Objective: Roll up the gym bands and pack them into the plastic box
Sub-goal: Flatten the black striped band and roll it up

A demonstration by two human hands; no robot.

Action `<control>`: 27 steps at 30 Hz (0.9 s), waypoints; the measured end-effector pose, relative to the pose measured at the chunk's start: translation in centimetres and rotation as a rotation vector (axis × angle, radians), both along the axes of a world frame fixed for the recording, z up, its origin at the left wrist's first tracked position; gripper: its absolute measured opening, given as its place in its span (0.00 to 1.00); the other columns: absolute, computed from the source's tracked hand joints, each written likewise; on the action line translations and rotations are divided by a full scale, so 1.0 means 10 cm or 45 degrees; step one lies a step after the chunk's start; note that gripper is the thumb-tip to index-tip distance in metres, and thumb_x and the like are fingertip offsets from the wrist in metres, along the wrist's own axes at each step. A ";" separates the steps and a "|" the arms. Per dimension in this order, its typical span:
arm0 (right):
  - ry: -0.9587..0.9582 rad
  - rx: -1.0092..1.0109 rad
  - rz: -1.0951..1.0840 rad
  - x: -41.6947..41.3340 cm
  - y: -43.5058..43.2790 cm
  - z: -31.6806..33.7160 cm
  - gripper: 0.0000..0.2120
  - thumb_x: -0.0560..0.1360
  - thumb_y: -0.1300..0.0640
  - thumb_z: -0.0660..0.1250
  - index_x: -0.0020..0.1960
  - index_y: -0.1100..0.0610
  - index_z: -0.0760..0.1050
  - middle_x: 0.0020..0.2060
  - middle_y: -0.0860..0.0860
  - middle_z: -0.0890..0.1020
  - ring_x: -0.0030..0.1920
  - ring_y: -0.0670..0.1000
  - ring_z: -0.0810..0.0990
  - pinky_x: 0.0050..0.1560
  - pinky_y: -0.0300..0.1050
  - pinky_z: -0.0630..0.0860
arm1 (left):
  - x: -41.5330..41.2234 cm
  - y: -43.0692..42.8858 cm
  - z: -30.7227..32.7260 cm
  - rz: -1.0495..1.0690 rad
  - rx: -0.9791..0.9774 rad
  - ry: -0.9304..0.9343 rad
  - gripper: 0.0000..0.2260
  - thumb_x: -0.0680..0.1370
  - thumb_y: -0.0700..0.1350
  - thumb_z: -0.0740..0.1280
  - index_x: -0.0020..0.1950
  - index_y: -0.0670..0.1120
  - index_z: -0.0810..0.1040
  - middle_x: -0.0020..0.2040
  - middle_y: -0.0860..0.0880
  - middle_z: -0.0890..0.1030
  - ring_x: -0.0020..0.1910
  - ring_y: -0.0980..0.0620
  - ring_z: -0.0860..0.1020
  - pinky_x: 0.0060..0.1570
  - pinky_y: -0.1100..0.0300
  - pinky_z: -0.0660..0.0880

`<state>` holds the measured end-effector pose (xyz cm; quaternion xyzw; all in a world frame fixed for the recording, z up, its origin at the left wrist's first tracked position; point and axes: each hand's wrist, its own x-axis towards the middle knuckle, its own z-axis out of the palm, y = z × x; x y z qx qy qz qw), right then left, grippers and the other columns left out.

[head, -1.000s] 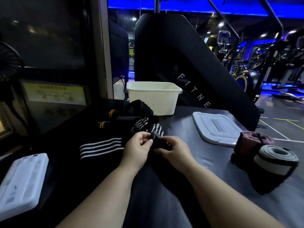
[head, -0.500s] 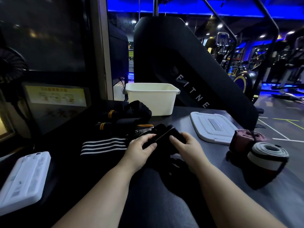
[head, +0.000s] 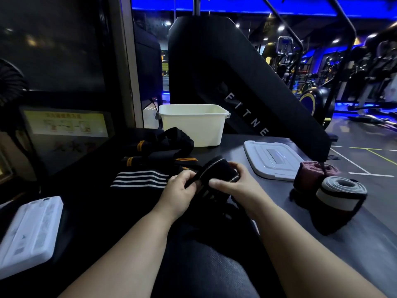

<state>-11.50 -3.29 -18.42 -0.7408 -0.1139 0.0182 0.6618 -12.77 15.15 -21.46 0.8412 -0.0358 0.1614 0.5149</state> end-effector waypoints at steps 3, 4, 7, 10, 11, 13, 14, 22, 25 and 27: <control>0.038 -0.114 -0.053 -0.03 0.03 0.03 0.23 0.61 0.57 0.82 0.52 0.50 0.76 0.42 0.50 0.85 0.42 0.47 0.84 0.43 0.41 0.81 | -0.01 -0.02 0.00 0.002 0.017 0.006 0.03 0.78 0.47 0.69 0.50 0.52 0.80 0.51 0.46 0.80 0.49 0.52 0.80 0.51 0.58 0.77; 0.055 -0.098 -0.070 -0.01 0.04 0.01 0.20 0.62 0.59 0.81 0.51 0.52 0.77 0.41 0.52 0.85 0.42 0.50 0.84 0.46 0.46 0.82 | -0.01 -0.03 -0.01 -0.006 0.013 0.000 0.03 0.78 0.47 0.69 0.50 0.51 0.81 0.50 0.47 0.81 0.49 0.54 0.79 0.50 0.62 0.76; 0.067 -0.125 -0.134 0.03 0.03 -0.03 0.14 0.67 0.64 0.75 0.47 0.52 0.76 0.40 0.52 0.82 0.42 0.53 0.82 0.50 0.50 0.80 | -0.04 -0.05 0.00 -0.004 -0.042 0.023 0.03 0.78 0.44 0.69 0.51 0.48 0.80 0.46 0.54 0.80 0.45 0.62 0.77 0.43 0.76 0.70; 0.078 -0.174 -0.218 0.10 -0.05 -0.03 0.14 0.69 0.66 0.72 0.47 0.50 0.74 0.42 0.53 0.81 0.45 0.55 0.82 0.49 0.52 0.79 | -0.01 -0.04 -0.05 -0.015 -0.017 0.108 0.09 0.79 0.43 0.67 0.59 0.50 0.79 0.53 0.55 0.80 0.56 0.58 0.77 0.51 0.76 0.68; 0.081 -0.192 -0.245 0.12 -0.10 -0.02 0.14 0.69 0.66 0.71 0.47 0.50 0.74 0.43 0.54 0.81 0.46 0.57 0.82 0.49 0.54 0.80 | 0.00 -0.05 -0.06 -0.007 0.067 0.130 0.12 0.79 0.44 0.67 0.62 0.51 0.79 0.57 0.54 0.80 0.60 0.57 0.75 0.55 0.73 0.67; 0.102 -0.219 -0.283 0.13 -0.18 0.01 0.14 0.69 0.66 0.70 0.46 0.49 0.73 0.44 0.57 0.81 0.46 0.60 0.82 0.44 0.57 0.80 | 0.02 -0.05 -0.05 0.034 0.194 0.189 0.15 0.80 0.48 0.66 0.66 0.54 0.76 0.62 0.53 0.78 0.62 0.57 0.72 0.57 0.70 0.62; 0.114 -0.227 -0.288 0.14 -0.23 0.02 0.13 0.70 0.66 0.70 0.46 0.49 0.73 0.44 0.57 0.81 0.45 0.60 0.82 0.42 0.57 0.80 | 0.03 -0.05 -0.05 0.042 0.208 0.208 0.15 0.80 0.50 0.65 0.67 0.55 0.76 0.64 0.53 0.78 0.64 0.55 0.71 0.57 0.70 0.61; 0.221 -0.113 -0.242 -0.02 -0.53 0.11 0.12 0.73 0.67 0.68 0.53 0.54 0.73 0.46 0.58 0.79 0.39 0.55 0.80 0.32 0.45 0.78 | -0.02 -0.07 -0.03 -0.055 0.213 0.185 0.19 0.73 0.67 0.61 0.61 0.64 0.78 0.62 0.57 0.78 0.64 0.58 0.73 0.66 0.61 0.67; 0.284 0.055 -0.189 -0.15 -0.63 0.14 0.09 0.75 0.69 0.64 0.51 0.58 0.72 0.42 0.57 0.76 0.35 0.51 0.77 0.29 0.42 0.76 | -0.20 -0.15 0.10 -0.339 0.124 0.106 0.17 0.76 0.61 0.66 0.63 0.58 0.78 0.60 0.59 0.79 0.60 0.68 0.74 0.61 0.69 0.67; 0.320 0.161 -0.165 -0.23 -0.66 0.13 0.06 0.77 0.68 0.65 0.49 0.57 0.73 0.37 0.55 0.77 0.33 0.50 0.76 0.29 0.41 0.76 | -0.26 -0.23 0.13 -0.438 0.107 0.123 0.14 0.77 0.49 0.70 0.62 0.56 0.75 0.56 0.61 0.78 0.55 0.71 0.75 0.53 0.79 0.66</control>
